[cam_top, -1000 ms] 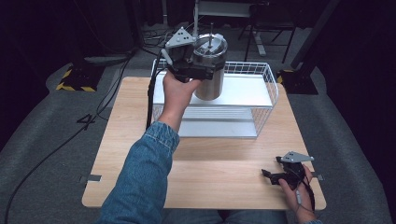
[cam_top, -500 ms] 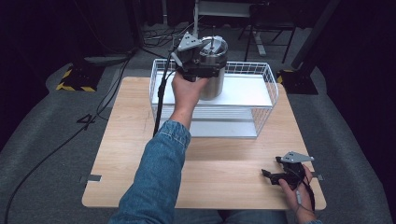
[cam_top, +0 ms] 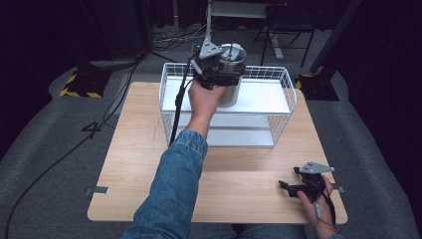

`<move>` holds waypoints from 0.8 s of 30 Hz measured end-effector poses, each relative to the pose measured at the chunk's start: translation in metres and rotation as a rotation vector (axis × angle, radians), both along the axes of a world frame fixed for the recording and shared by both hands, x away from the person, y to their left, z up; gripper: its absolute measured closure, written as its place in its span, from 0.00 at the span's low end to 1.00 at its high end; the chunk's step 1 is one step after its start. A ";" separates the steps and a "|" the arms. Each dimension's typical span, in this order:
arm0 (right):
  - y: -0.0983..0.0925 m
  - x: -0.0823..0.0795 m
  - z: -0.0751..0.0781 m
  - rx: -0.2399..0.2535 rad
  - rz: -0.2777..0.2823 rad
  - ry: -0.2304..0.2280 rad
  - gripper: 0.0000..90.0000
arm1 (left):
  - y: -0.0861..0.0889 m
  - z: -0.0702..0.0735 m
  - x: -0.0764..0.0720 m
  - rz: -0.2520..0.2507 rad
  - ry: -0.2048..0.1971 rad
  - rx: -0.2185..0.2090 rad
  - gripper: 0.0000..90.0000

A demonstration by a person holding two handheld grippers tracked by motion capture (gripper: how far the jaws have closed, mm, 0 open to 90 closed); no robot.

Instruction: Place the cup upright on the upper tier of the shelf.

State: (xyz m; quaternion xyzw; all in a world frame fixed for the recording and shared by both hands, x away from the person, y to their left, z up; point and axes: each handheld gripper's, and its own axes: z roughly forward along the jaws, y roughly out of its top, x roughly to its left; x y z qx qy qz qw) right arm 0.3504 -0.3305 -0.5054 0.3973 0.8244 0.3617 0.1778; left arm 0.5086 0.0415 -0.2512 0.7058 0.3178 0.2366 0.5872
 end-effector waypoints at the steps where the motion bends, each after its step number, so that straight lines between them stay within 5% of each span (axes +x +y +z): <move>1: 0.000 0.000 0.000 0.000 0.000 0.000 0.15 | -0.002 0.000 0.000 0.014 0.004 0.001 0.04; 14: 0.000 0.000 0.000 0.000 0.002 0.000 0.15 | -0.004 0.002 0.000 0.028 0.015 0.014 0.03; 24: 0.000 0.000 0.000 0.000 0.002 0.000 0.15 | -0.002 0.003 -0.004 0.037 -0.052 0.032 0.00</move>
